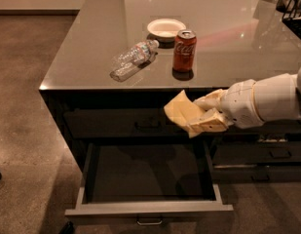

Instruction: Pick sponge from middle drawer and place on counter

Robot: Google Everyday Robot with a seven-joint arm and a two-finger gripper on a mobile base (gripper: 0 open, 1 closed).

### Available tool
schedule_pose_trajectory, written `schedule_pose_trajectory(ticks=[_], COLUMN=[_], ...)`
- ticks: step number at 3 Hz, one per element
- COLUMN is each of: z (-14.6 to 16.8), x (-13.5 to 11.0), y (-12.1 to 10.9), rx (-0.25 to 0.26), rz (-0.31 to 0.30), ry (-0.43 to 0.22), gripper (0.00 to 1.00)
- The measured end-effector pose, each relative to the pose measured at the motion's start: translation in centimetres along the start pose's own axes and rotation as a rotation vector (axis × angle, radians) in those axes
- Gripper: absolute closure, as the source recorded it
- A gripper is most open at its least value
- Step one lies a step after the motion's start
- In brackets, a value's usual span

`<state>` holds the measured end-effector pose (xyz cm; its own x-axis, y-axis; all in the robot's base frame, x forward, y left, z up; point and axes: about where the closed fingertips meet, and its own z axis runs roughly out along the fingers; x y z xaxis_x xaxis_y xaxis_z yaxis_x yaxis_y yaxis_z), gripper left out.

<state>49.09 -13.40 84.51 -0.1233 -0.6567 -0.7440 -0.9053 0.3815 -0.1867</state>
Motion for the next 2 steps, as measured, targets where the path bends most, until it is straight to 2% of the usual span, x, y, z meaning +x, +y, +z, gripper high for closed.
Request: schedule_pose_trajectory(ticks=[1,2], z=[-0.5,-2.5], x=[0.4,0.9], y=[-2.4,-6.7], rx=[0.026,0.085], rz=[0.026,0.07], ry=[0.004,-0.009], gripper=[1.0,1.0])
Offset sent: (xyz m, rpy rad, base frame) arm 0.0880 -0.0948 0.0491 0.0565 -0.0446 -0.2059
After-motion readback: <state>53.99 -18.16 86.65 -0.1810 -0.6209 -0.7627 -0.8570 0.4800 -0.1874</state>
